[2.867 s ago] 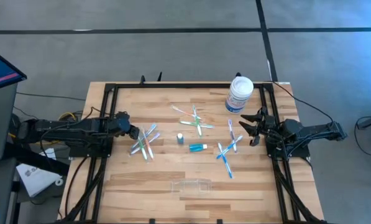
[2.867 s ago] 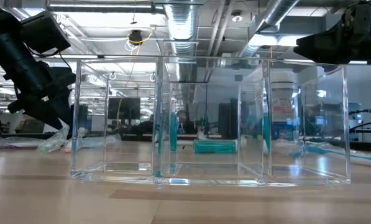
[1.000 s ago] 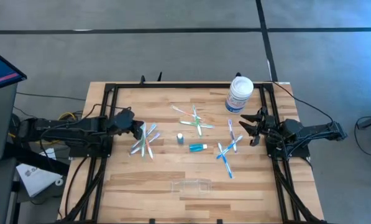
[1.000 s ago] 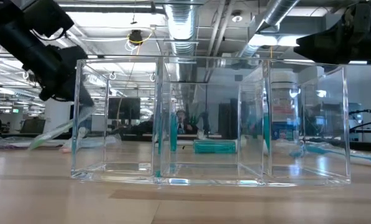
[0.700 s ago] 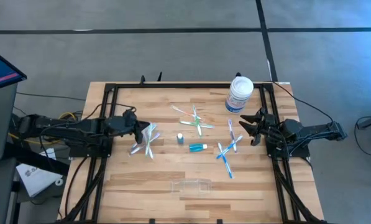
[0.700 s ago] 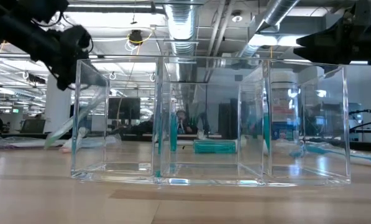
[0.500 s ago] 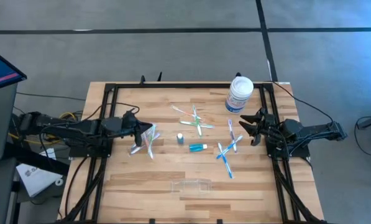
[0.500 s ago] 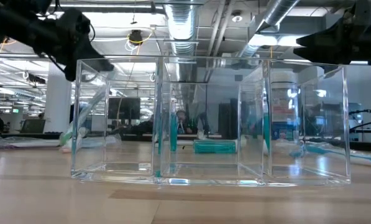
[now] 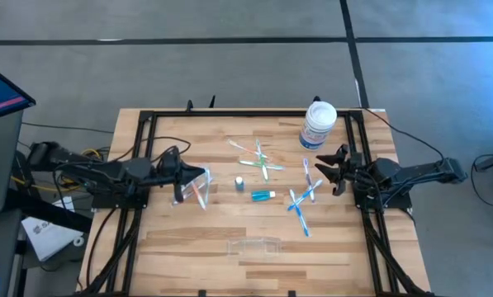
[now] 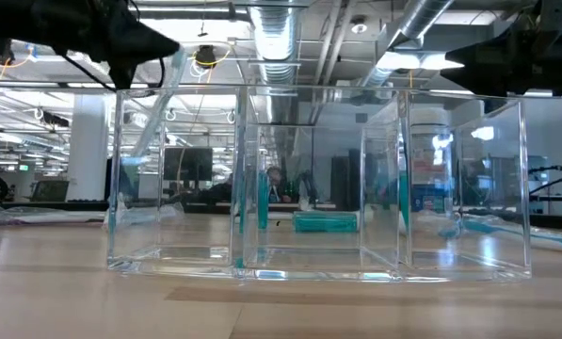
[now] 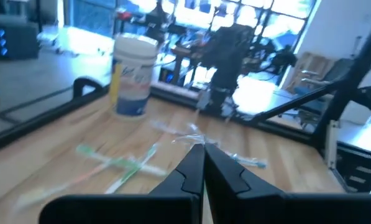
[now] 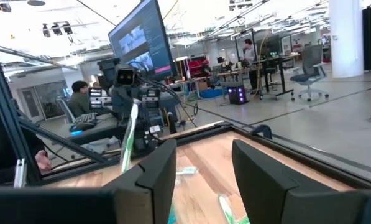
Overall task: Pick & Place toothbrushing station
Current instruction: Put the green toothbrush into the transparent organizer
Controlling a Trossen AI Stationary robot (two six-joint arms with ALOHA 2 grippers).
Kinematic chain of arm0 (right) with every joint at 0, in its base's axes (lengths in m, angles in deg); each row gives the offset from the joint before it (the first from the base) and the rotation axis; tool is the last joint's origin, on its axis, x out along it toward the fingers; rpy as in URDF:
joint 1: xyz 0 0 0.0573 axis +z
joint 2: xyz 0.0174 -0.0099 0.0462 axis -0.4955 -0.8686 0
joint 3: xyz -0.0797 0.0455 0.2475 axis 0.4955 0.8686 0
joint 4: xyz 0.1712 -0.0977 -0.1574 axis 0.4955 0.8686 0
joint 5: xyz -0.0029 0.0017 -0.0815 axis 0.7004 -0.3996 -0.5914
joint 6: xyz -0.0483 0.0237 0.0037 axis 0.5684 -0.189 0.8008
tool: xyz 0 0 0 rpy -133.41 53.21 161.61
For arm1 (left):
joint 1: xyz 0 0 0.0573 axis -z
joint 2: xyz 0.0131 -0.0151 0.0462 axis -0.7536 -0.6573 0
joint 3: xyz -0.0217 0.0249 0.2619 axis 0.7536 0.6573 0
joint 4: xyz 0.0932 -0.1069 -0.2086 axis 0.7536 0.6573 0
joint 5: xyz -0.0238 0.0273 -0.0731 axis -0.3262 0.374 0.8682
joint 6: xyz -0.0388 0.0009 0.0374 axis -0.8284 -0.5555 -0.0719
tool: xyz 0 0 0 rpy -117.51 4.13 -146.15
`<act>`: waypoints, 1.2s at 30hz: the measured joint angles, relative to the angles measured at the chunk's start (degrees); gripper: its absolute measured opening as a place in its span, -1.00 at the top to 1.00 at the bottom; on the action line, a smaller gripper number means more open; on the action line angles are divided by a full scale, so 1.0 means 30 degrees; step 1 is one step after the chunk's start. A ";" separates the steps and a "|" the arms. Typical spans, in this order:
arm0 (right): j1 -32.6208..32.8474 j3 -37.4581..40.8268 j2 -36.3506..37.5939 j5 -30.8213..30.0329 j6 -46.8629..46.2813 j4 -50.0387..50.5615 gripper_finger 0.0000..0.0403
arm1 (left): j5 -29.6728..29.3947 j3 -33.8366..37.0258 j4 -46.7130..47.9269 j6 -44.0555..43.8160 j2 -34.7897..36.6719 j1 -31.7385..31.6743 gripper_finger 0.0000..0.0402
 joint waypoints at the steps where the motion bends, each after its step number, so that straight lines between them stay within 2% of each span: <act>1: -0.0002 0.0000 -0.0374 0.0159 0.0101 -0.0351 0.27 | 0.0190 0.0000 -0.0503 0.0200 -0.0210 0.0071 1.00; 6: 0.0026 -0.0518 -0.2545 0.0323 0.0143 -0.0940 0.27 | 0.0999 0.0000 -0.3889 0.1286 -0.2327 0.0286 1.00; 12: -0.0031 -0.0681 -0.5715 0.1247 0.0240 -0.4466 0.27 | 0.1126 -0.0261 -0.7364 0.1769 -0.4820 0.0191 1.00; 17: -0.0031 -0.0904 -0.8419 0.1699 0.0361 -0.7202 0.27 | 0.1362 -0.1505 -0.7384 0.2618 -0.6029 0.0249 1.00; 21: -0.0033 -0.2186 -1.0643 0.1854 0.0359 -0.7175 0.27 | 0.1671 -0.2550 -0.7405 0.3096 -0.7235 0.0242 1.00; 27: -0.0016 -0.4554 -1.4628 0.3143 0.0529 -0.7195 0.27 | 0.1679 -0.3967 -0.7347 0.3642 -0.9243 0.0242 1.00; 36: -0.0016 -0.8072 -1.9659 0.3267 0.0849 -0.7225 0.27 | 0.1789 -0.6076 -0.7493 0.4621 -1.1444 0.0235 1.00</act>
